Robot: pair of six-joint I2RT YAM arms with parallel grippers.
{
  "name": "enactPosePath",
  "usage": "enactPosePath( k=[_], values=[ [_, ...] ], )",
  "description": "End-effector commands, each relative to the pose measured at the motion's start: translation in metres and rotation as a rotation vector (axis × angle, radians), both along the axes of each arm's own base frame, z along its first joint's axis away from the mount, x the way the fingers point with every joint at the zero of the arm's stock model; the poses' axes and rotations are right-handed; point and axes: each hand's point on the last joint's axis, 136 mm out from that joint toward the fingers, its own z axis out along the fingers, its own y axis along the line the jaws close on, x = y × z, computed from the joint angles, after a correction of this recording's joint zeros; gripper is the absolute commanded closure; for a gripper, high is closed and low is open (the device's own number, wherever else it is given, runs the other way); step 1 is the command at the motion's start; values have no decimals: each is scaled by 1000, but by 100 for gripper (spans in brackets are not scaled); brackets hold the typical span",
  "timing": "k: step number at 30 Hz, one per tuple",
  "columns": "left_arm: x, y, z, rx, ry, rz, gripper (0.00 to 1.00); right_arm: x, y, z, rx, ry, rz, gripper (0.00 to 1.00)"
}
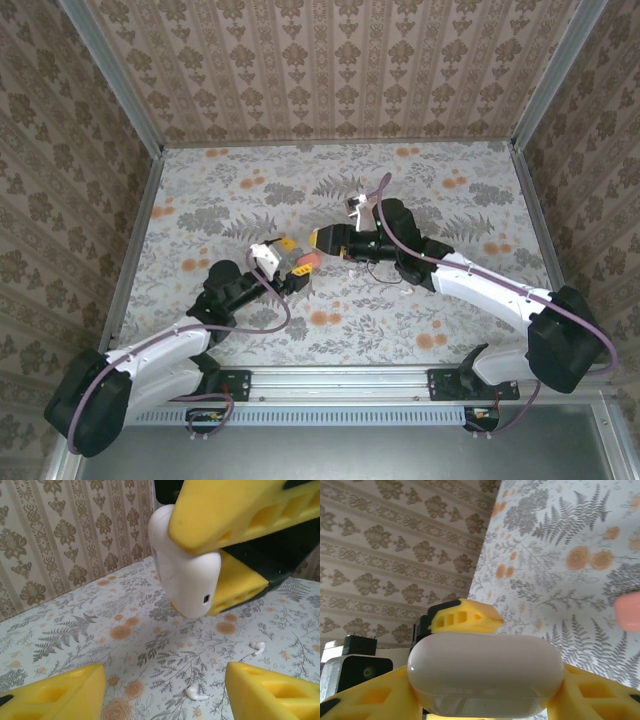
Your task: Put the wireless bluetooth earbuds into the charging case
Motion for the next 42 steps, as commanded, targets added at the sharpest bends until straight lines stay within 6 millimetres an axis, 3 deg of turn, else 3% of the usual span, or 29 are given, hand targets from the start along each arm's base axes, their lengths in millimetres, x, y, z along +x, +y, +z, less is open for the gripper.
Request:
enactPosePath(
  k=[1, 11, 18, 19, 24, 33, 39, 40, 42],
  values=[
    [2, -3, 36, -98, -71, 6, 36, -5, 11, 10, 63, -35, 34, 51],
    [6, 0, 49, -142, -90, 54, 37, -13, 25, 5, 77, -26, 54, 51],
    [10, 2, 51, -163, -74, 82, 41, -18, 32, 11, 101, -34, 69, 50],
    [11, 3, 51, -166, -67, 86, 42, -16, 35, -1, 83, -14, 71, 50],
    [12, 2, 50, -180, -55, 87, 46, -19, 38, -5, 78, -4, 81, 50],
    [12, 1, 52, -185, -52, 82, 72, -19, 37, -2, 81, -17, 79, 50],
    [8, -4, 48, -165, -28, 48, 78, -17, 33, 0, 57, -58, 64, 42],
    [7, -4, 47, -164, -25, 44, 79, -18, 28, 12, 65, -93, 55, 41],
    [7, -5, 45, -157, -13, 38, 79, -17, 23, 15, 43, -119, 43, 37]
  ],
)
